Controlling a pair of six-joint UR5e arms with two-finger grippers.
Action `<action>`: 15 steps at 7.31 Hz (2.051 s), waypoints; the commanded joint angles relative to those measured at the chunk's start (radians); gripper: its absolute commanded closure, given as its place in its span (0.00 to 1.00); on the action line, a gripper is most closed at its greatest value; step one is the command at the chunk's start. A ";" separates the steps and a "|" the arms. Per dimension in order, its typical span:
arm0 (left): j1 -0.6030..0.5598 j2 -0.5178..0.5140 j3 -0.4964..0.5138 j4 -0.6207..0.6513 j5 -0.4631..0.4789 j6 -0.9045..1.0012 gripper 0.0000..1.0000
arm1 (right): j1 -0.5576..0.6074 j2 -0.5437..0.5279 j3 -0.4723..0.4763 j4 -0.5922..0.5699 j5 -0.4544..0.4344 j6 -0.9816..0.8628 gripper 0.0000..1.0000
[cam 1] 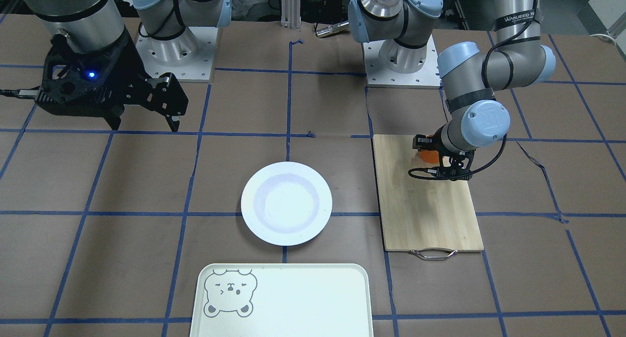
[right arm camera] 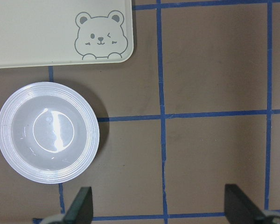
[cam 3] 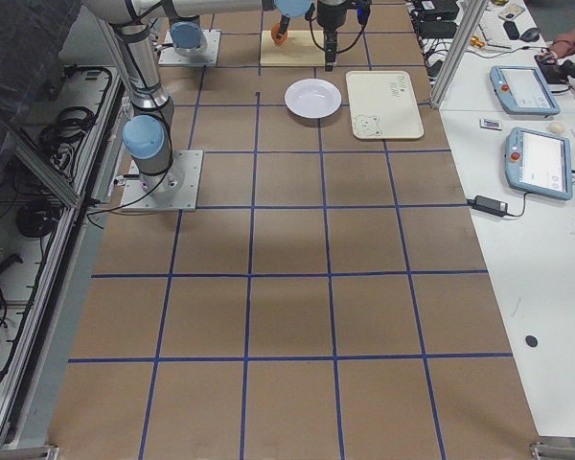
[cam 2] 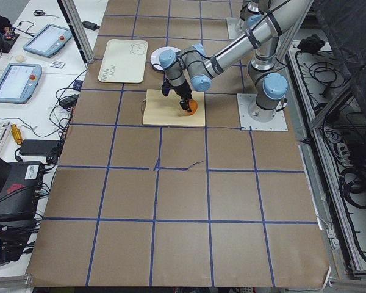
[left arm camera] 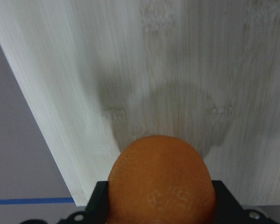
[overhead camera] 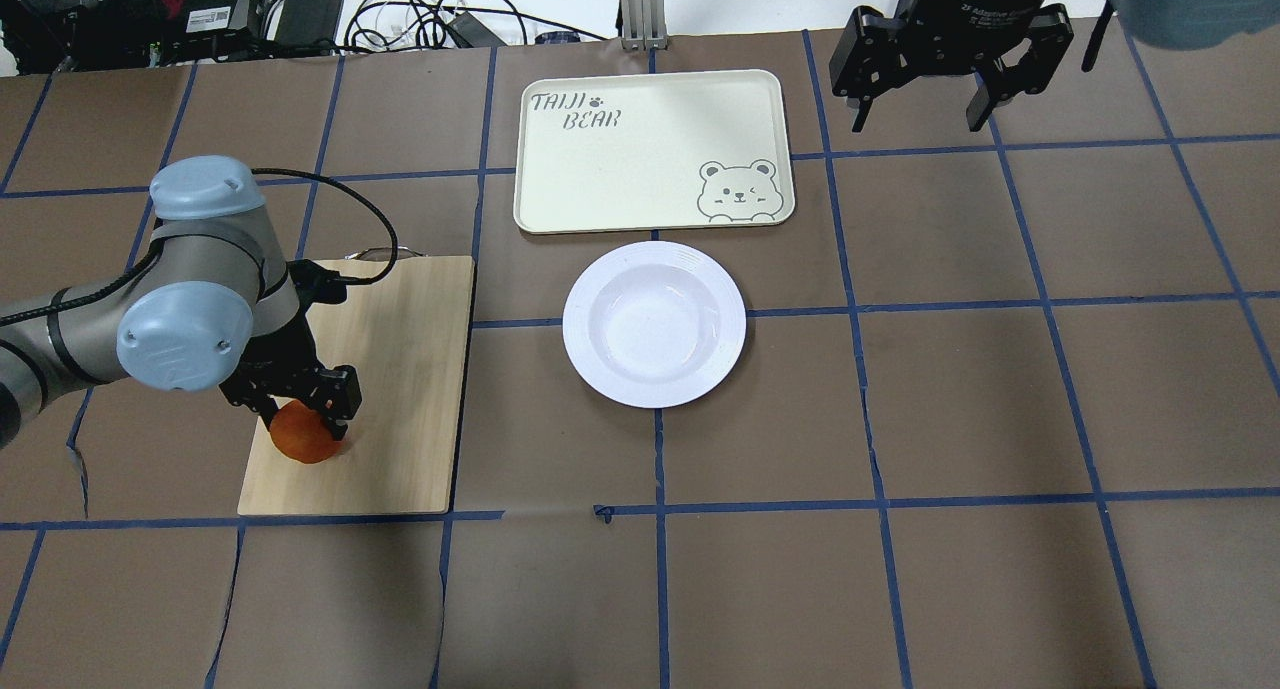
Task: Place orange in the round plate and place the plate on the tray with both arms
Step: 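Carry the orange with the left gripper over the white plate and lower it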
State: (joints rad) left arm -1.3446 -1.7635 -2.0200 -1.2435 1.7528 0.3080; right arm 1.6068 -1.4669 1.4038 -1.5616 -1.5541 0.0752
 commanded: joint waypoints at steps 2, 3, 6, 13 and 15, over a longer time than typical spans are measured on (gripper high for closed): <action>-0.065 -0.048 0.200 -0.048 -0.210 -0.192 0.78 | -0.004 -0.001 0.000 0.002 -0.004 -0.003 0.00; -0.149 -0.074 0.233 -0.031 -0.270 -0.232 0.78 | -0.004 -0.001 0.000 0.002 -0.003 -0.003 0.00; -0.350 -0.183 0.317 0.121 -0.468 -0.516 0.78 | -0.004 -0.001 0.001 0.002 -0.001 -0.005 0.00; -0.492 -0.280 0.300 0.272 -0.503 -0.629 0.00 | -0.008 0.002 0.003 0.005 0.003 -0.003 0.00; -0.446 -0.220 0.383 0.177 -0.430 -0.610 0.00 | -0.028 0.002 0.017 0.003 0.075 0.000 0.00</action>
State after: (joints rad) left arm -1.8190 -2.0158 -1.6874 -0.9996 1.2753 -0.3126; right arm 1.5909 -1.4651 1.4107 -1.5577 -1.5273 0.0730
